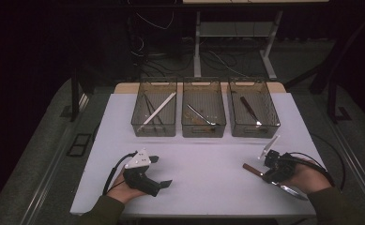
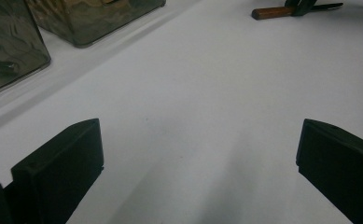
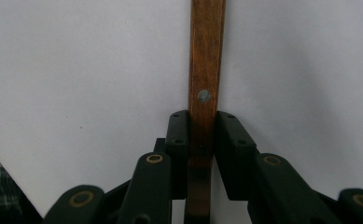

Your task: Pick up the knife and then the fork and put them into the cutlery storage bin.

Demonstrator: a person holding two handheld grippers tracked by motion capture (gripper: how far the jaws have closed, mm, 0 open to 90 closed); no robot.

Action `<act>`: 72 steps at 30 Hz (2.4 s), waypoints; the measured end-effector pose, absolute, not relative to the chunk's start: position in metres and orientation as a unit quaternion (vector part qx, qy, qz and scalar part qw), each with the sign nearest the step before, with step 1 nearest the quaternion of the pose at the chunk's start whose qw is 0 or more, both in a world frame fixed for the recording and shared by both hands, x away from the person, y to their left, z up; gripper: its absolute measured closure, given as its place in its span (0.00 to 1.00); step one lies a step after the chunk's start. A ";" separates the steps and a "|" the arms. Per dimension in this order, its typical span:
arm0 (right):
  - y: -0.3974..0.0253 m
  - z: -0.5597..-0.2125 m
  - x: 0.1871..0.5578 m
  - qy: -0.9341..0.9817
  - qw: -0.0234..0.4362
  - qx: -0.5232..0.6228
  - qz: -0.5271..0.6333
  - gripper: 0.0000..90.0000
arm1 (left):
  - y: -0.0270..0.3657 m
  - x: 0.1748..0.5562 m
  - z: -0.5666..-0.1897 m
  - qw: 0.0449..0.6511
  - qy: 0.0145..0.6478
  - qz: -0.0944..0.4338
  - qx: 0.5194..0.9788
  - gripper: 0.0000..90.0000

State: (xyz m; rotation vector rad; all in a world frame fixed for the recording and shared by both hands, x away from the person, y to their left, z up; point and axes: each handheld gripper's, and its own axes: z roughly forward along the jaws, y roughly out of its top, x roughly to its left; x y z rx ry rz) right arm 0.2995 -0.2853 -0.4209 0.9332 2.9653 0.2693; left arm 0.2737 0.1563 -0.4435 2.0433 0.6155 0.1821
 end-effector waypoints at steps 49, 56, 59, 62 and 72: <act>-0.354 -0.369 0.315 0.767 0.131 0.462 0.425 0.85 | 0.157 0.274 -0.443 0.482 0.250 0.072 0.837 0.00; -0.355 -0.362 0.325 0.749 0.149 0.466 0.447 0.85 | 0.156 0.274 -0.444 0.480 0.250 0.072 0.838 0.00; -0.353 -0.358 0.330 0.742 0.159 0.466 0.455 0.85 | 0.156 0.274 -0.443 0.480 0.251 0.072 0.838 0.00; -0.351 -0.353 0.335 0.736 0.174 0.465 0.460 0.85 | 0.156 0.274 -0.444 0.481 0.251 0.073 0.837 0.00; -0.347 -0.336 0.355 0.708 0.200 0.472 0.485 0.85 | 0.157 0.274 -0.443 0.483 0.251 0.073 0.836 0.00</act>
